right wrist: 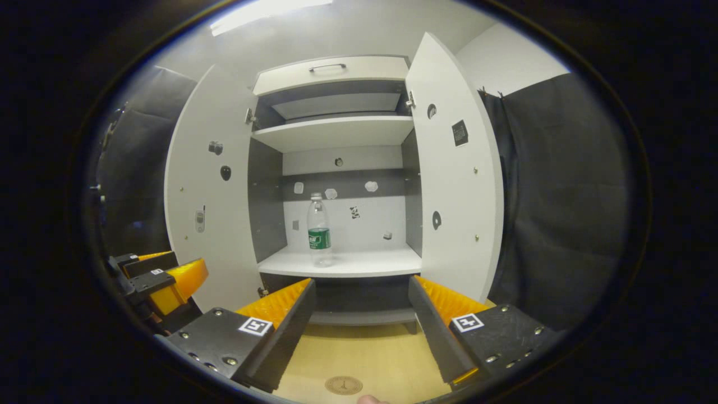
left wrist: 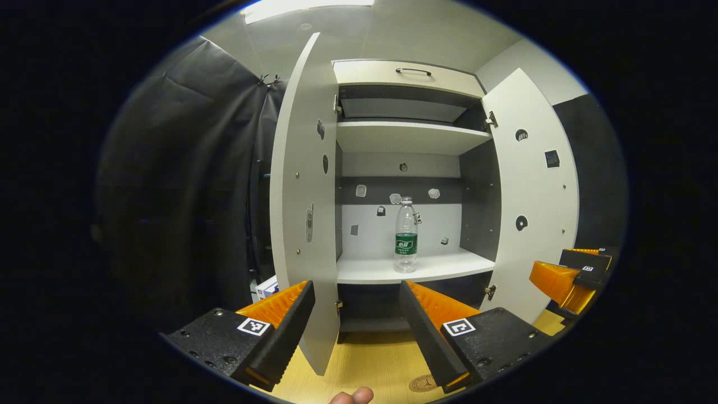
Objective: Grasp the bottle in the cabinet with the left hand and place it on the coaster, then close the right door with the right hand and the left door with the left hand.
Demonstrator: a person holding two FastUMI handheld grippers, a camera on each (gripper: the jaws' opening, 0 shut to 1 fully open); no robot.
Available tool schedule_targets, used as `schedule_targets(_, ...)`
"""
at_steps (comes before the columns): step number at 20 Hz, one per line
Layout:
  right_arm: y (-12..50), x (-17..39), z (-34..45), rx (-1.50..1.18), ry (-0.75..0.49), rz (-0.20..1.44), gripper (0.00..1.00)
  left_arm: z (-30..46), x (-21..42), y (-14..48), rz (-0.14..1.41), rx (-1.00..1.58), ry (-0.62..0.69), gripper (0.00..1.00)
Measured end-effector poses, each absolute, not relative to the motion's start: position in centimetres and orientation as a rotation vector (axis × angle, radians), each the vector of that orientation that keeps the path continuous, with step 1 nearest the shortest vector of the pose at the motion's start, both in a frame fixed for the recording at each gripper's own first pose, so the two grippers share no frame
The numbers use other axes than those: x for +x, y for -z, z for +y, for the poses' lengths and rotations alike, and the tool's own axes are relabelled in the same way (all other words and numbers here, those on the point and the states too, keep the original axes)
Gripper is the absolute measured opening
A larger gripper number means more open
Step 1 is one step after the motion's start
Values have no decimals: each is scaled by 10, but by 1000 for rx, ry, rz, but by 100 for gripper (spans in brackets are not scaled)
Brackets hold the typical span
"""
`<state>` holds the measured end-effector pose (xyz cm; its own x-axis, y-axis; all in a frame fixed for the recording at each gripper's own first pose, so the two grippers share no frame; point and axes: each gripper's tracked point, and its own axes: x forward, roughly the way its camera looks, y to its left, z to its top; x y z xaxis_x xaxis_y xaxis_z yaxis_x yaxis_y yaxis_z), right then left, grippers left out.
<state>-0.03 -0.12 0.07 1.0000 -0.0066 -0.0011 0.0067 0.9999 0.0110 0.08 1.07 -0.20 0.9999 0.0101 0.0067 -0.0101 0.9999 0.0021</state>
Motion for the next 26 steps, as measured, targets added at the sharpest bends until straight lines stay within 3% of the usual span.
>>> schedule_targets(19,-13,28,-26,47,-69,-2,100,-19,24,2,29,27,-75,96)
schedule_targets(26,-9,43,-39,43,-70,8,100,-49,80,-5,30,34,-15,96)
